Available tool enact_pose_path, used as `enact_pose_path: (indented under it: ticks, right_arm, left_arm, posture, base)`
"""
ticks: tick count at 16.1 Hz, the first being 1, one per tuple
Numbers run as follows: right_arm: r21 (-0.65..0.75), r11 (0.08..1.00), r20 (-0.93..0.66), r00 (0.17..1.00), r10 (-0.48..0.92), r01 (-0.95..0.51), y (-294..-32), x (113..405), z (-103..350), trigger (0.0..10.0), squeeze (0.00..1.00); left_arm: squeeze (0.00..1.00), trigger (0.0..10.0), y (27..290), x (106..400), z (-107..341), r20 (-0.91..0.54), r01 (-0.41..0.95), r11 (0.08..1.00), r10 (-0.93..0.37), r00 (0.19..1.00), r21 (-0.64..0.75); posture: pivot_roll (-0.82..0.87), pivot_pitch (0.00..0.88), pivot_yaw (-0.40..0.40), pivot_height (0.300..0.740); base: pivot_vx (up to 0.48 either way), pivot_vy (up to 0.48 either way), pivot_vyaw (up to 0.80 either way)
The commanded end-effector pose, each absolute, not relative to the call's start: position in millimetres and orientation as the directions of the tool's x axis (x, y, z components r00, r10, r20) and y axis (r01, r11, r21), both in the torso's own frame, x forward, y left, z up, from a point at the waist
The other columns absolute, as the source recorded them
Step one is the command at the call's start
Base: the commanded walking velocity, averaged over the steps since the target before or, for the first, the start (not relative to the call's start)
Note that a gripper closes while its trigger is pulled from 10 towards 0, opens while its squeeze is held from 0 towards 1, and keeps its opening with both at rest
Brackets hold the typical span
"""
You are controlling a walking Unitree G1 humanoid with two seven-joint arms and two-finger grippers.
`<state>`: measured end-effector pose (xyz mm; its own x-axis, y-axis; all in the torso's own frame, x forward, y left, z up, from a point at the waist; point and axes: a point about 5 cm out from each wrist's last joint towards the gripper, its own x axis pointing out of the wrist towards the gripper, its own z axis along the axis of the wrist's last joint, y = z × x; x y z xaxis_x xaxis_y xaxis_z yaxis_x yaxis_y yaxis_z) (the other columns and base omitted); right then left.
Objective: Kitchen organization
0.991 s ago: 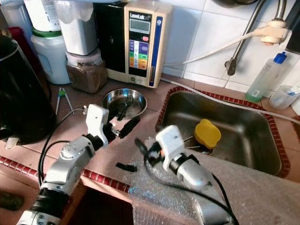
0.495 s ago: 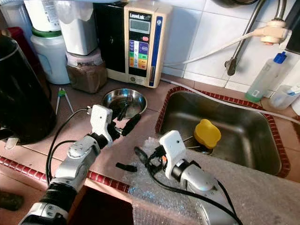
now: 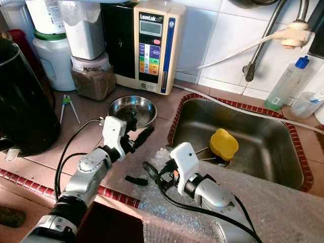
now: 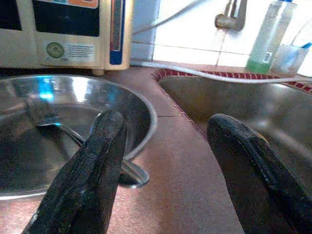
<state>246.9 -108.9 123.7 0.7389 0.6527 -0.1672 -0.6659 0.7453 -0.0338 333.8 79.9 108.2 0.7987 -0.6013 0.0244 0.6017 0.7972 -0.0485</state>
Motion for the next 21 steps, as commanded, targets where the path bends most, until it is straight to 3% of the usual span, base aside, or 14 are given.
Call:
enact_pose_path:
  ticks: [1,6,15,21]
  right_arm:
    - [-0.055,0.74,-0.159,0.738,0.656,-0.67,-108,247,129,10.0,0.0]
    - [-0.057,0.742,-0.159,0.74,0.654,-0.668,-109,247,129,10.0,0.0]
    - [-0.061,0.732,-0.169,0.73,0.662,-0.678,-109,249,127,10.0,0.0]
    - [-0.068,0.735,-0.178,0.734,0.656,-0.674,-111,250,126,10.0,0.0]
  left_arm:
    - [1.0,10.0,78,336,110,0.026,0.597,0.801,-0.596,0.802,-0.042]
    - [1.0,10.0,83,339,115,0.043,0.594,0.803,-0.592,0.805,-0.049]
    - [1.0,10.0,107,325,122,0.072,0.638,0.766,-0.643,0.762,0.083]
    - [1.0,10.0,98,321,117,0.079,0.654,0.747,-0.663,0.744,0.119]
  posture:
    - [0.05,0.0,-0.068,0.74]
    - [0.05,0.0,-0.065,0.74]
    - [0.07,0.0,-0.071,0.74]
    - [0.06,0.0,-0.07,0.74]
  base:
    - [0.0,0.0,0.0]
    - [0.0,0.0,0.0]
    - [0.0,0.0,0.0]
    - [0.0,0.0,0.0]
